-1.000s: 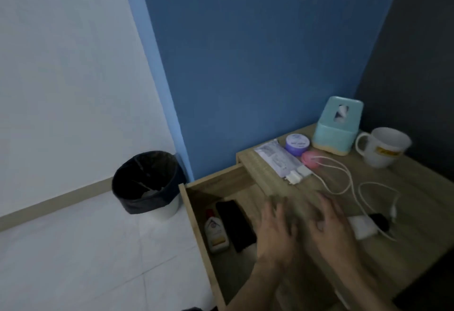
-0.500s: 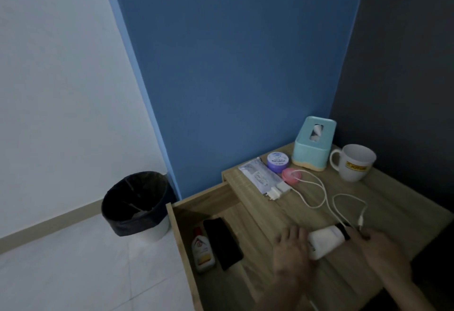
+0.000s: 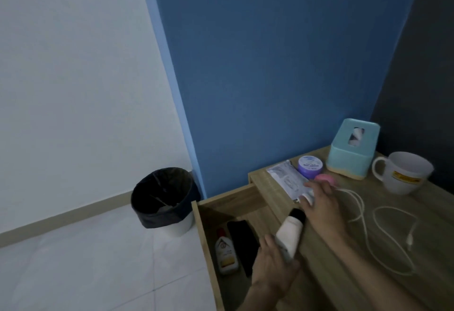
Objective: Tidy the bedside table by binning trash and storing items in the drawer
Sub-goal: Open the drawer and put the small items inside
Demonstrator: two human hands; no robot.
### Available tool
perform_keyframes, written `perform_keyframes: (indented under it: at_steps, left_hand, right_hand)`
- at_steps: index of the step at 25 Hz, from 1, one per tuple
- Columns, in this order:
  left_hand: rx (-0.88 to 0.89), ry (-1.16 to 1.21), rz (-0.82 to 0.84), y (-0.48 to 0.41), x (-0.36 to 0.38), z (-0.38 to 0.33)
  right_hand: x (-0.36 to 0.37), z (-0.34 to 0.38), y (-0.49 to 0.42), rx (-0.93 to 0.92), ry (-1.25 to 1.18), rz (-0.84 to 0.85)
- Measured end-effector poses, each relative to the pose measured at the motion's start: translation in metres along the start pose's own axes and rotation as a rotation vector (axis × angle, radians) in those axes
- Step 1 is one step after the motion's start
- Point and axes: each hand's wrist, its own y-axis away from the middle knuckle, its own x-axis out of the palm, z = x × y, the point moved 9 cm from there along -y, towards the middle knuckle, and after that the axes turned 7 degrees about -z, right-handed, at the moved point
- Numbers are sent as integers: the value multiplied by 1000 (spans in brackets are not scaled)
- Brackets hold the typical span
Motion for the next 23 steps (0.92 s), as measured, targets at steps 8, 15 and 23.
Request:
perform_keyframes:
  at_steps: [8, 15, 23]
  left_hand:
    - [-320, 210, -74, -9, -31, 67]
    - [-356, 257, -77, -5, -35, 75]
    - [-398, 293, -91, 0, -40, 80]
  right_hand:
    - [70, -81, -9, 270, 467, 184]
    - [99, -20, -17, 38, 493, 374]
    - [103, -8, -14, 131, 486, 313]
